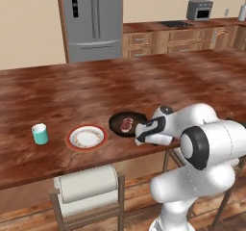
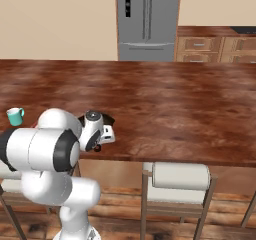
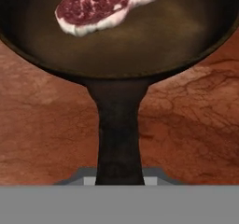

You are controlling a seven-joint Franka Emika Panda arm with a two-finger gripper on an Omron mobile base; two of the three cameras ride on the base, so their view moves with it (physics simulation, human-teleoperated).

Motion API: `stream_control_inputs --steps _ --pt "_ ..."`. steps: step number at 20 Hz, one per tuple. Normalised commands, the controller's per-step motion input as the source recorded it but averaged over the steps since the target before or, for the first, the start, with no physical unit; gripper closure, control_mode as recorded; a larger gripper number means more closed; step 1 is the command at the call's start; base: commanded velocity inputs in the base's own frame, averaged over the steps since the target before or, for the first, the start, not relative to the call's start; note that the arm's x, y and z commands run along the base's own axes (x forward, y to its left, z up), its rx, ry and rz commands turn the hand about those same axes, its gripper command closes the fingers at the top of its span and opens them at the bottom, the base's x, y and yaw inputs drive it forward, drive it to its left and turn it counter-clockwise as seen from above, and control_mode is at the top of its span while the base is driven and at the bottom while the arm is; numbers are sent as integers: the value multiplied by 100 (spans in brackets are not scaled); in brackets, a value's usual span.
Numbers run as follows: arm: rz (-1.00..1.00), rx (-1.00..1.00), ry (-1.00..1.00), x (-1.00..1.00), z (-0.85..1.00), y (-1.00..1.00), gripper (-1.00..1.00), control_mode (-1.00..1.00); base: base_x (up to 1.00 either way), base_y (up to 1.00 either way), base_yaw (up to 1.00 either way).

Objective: Pick up the pan with the steak in it and place it on the dining table. Then place the steak on the plate.

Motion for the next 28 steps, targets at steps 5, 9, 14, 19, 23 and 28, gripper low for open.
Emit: stream_control_inputs --steps 5,9,14,19,23,28 --pt "0 5 6 35 -19 7 100 -100 0 0 0" --pt "0 0 2 19 -10 10 100 -100 0 0 0" --pt "0 0 0 0 0 0 -100 -100 0 0 0" --pt "0 1 0 0 8 0 -100 -100 0 0 0" --pt "-3 4 0 1 27 0 -100 -100 0 0 0" --pt "-6 4 0 6 39 1 -100 -100 0 0 0"
